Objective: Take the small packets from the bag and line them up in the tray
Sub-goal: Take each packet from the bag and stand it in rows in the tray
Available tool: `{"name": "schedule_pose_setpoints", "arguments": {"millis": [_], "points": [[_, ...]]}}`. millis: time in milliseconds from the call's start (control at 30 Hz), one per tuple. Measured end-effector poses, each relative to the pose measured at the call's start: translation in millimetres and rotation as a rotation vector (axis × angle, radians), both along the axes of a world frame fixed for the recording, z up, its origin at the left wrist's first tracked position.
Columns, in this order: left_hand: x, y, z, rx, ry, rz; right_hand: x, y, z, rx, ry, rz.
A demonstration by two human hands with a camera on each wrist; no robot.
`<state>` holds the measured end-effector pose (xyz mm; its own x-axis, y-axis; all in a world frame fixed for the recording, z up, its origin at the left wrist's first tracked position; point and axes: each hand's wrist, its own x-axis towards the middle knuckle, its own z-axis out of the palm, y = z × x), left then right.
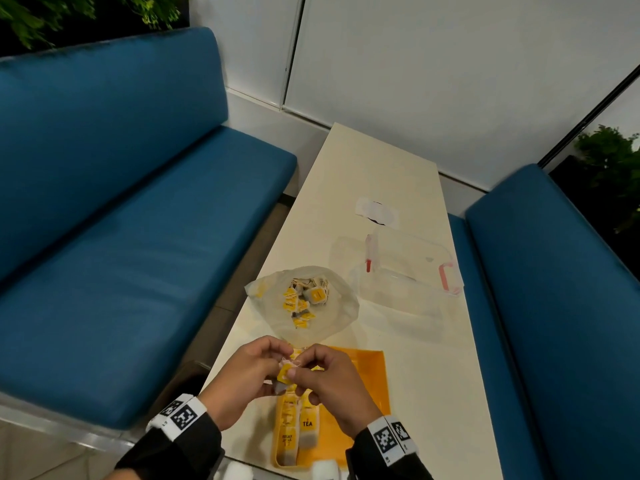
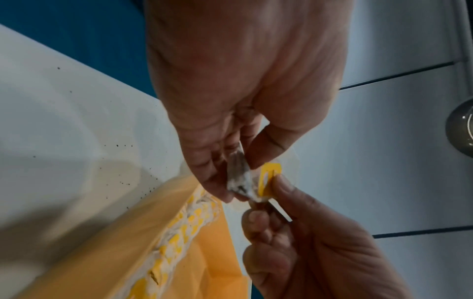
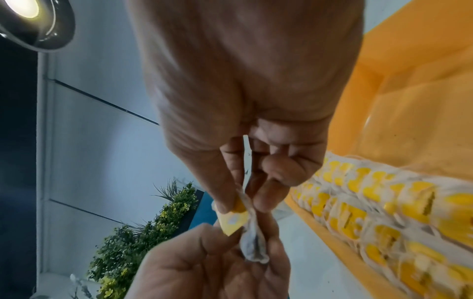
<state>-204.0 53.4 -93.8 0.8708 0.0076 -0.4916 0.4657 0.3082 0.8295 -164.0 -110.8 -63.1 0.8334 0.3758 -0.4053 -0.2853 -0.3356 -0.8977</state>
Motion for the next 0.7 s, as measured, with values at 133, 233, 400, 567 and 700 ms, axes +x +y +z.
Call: {"name": "schedule_pose_setpoints", "arguments": {"millis": [133,233,400,567,700], "points": [[-1,2,1,0.05,-0.033,-0.046,6,-4,4,-0.016,-0.049,-0.037],[-1,3,1,0.076,-0.08,-0.135,8,-4,6,-0.026,-0.095,-0.038],[-1,-2,1,0.211,-0.198,-0.095,9,-3,6,-0.02,-0.143,-0.056],[0,-5,-2,0.237,-0.257,-0.063,7,-6,-1,-0.026,-0.107,-0.093],[1,-7,-9,0.314,-0.273,-0.036,7,-12,-3,0.001,-0.068,-0.117]]}}
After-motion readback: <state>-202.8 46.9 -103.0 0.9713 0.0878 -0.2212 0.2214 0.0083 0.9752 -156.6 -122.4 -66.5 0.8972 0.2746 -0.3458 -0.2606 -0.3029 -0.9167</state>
